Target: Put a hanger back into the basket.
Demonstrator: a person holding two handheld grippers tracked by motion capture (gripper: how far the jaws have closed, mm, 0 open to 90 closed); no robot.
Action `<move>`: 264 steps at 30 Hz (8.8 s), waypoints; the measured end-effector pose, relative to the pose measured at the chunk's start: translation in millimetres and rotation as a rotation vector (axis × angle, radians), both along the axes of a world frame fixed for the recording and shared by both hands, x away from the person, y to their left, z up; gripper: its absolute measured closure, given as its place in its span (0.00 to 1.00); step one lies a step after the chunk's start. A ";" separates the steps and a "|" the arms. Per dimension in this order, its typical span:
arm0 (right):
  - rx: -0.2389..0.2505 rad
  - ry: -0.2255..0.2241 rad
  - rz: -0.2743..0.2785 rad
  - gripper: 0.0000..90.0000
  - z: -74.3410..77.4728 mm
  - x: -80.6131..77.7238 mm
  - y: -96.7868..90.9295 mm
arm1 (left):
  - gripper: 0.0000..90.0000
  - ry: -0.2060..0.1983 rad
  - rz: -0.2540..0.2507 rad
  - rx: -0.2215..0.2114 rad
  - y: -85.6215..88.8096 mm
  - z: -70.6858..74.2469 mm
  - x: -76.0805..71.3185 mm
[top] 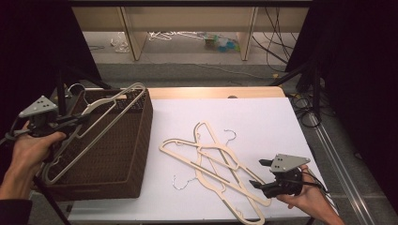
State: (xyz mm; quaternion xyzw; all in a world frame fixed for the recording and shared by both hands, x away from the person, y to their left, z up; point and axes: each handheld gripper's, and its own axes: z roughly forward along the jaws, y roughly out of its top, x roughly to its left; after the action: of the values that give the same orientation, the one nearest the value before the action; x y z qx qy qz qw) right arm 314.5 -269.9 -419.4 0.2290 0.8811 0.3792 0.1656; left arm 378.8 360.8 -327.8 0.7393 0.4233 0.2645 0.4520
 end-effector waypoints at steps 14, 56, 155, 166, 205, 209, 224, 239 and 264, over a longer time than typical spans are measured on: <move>-0.005 0.005 0.007 0.28 -2.0 0.4 1.6 | 0.95 0.069 -0.053 0.013 3.0 -37.4 14.4; 0.004 0.028 -0.065 0.28 -16.3 4.3 3.4 | 0.37 0.044 0.038 -0.076 -51.2 -40.0 -30.3; -0.257 0.310 -0.106 0.85 -44.8 77.9 46.4 | 0.20 -0.078 -0.329 -0.045 -209.8 -102.0 -103.6; -0.245 0.373 -0.139 0.84 -44.4 82.9 46.9 | 0.21 -0.069 -0.345 -0.037 -215.5 -103.8 -102.8; -0.357 0.213 0.006 0.89 -0.6 38.5 37.8 | 0.30 0.078 -0.381 0.127 -304.5 -124.2 -8.7; -0.360 0.205 0.014 0.89 3.4 36.2 38.6 | 0.31 0.104 -0.398 0.127 -312.1 -125.1 -1.1; -0.368 0.179 0.060 0.89 6.9 32.2 44.7 | 0.48 0.154 -0.487 0.146 -330.9 -132.3 10.9; -0.382 0.140 0.115 0.89 10.5 27.5 51.4 | 0.72 0.149 -0.582 0.182 -332.8 -128.6 10.4; -0.289 0.013 0.152 0.64 33.1 22.7 45.6 | 0.90 0.121 -0.679 0.110 -293.9 -79.7 -20.8</move>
State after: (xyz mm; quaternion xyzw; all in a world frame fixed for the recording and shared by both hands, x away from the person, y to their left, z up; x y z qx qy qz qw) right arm 337.1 -224.3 -386.3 0.1380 0.9423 0.2582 0.1621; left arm 358.0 66.9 -407.5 0.8755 0.1645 0.0773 0.4478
